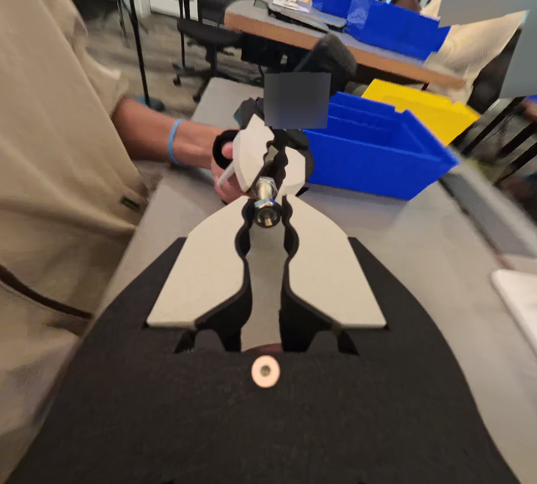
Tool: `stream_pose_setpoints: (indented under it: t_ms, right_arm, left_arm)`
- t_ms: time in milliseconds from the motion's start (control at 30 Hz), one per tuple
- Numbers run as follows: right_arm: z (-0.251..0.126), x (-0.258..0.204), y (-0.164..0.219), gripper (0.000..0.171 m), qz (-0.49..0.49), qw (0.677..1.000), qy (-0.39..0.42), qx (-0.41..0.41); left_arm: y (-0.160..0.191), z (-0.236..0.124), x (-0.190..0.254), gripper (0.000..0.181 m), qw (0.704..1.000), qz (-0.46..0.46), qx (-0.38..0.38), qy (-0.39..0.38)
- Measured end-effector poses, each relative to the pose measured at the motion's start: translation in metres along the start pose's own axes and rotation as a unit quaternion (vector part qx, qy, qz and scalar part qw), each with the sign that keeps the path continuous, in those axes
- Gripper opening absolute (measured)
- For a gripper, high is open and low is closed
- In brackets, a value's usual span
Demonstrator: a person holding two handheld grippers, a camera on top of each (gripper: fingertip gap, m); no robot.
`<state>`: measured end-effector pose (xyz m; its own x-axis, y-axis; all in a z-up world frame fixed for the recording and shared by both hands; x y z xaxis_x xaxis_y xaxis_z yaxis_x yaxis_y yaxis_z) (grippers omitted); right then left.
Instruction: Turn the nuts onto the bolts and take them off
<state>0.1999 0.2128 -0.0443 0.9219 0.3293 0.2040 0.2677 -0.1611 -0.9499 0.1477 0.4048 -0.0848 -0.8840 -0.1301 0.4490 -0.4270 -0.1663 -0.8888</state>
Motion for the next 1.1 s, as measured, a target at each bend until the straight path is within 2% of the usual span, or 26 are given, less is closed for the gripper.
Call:
stream_pose_setpoints:
  t_ms: [67, 167, 300, 400, 533, 633, 700, 800, 867, 933, 1000, 1100]
  right_arm:
    - [0.000, -0.002, -0.004, 0.019, -0.079, 0.997, 0.010, -0.019]
    - [0.000, 0.002, -0.007, 0.019, -0.078, 0.997, 0.002, -0.018]
    - [-0.004, 0.006, -0.004, 0.045, 0.023, 0.999, 0.006, 0.023]
    - [-0.008, 0.009, 0.010, 0.050, 0.149, 0.987, 0.015, 0.059]
    - [-0.015, 0.005, 0.044, 0.046, 0.234, 0.970, 0.066, 0.001]
    - [-0.013, -0.019, 0.054, 0.052, 0.177, 0.966, 0.162, -0.096]
    - [-0.012, -0.031, 0.063, 0.050, 0.123, 0.955, 0.213, -0.165]
    - [-0.013, -0.036, 0.083, 0.049, 0.102, 0.932, 0.267, -0.221]
    - [-0.018, -0.028, 0.089, 0.050, 0.141, 0.907, 0.325, -0.228]
    - [-0.026, -0.019, 0.087, 0.051, 0.195, 0.891, 0.367, -0.183]
    - [-0.030, -0.013, 0.089, 0.048, 0.245, 0.877, 0.382, -0.159]
    - [-0.030, -0.011, 0.091, 0.044, 0.255, 0.867, 0.400, -0.155]
  left_arm:
    - [0.000, 0.000, 0.000, 0.017, 1.000, -0.006, 0.004, 0.004]
    - [-0.001, -0.001, 0.002, 0.017, 1.000, 0.011, 0.009, -0.003]
    - [-0.005, -0.007, 0.004, 0.017, 0.999, 0.029, 0.024, -0.009]
    - [-0.007, -0.012, 0.004, 0.017, 0.998, 0.047, 0.023, -0.031]
    - [-0.005, -0.021, -0.006, 0.017, 0.989, 0.075, -0.019, -0.122]
    - [-0.001, -0.022, -0.010, 0.017, 0.978, 0.091, -0.017, -0.186]
    - [0.002, -0.019, -0.011, 0.017, 0.968, 0.109, -0.023, -0.226]
    - [0.002, -0.016, -0.012, 0.017, 0.945, 0.135, -0.021, -0.295]
    - [0.002, -0.016, -0.012, 0.017, 0.913, 0.158, -0.018, -0.375]
    - [0.006, -0.017, -0.009, 0.017, 0.872, 0.166, -0.016, -0.461]
    - [0.016, -0.017, -0.004, 0.017, 0.844, 0.137, -0.011, -0.519]
    - [0.032, -0.019, 0.004, 0.017, 0.822, 0.083, 0.014, -0.563]
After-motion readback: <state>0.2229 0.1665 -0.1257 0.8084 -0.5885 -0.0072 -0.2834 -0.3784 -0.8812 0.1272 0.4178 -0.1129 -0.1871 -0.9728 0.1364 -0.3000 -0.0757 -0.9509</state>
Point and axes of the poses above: each gripper's, where its closed fingertips meet, z out along the fingers, y out of its underside, x = y × z across the jaws, the point moved 10 cm from there along -z, back along the fingers, and after that the axes turned 1 degree about -z, right-handed, at the moved point
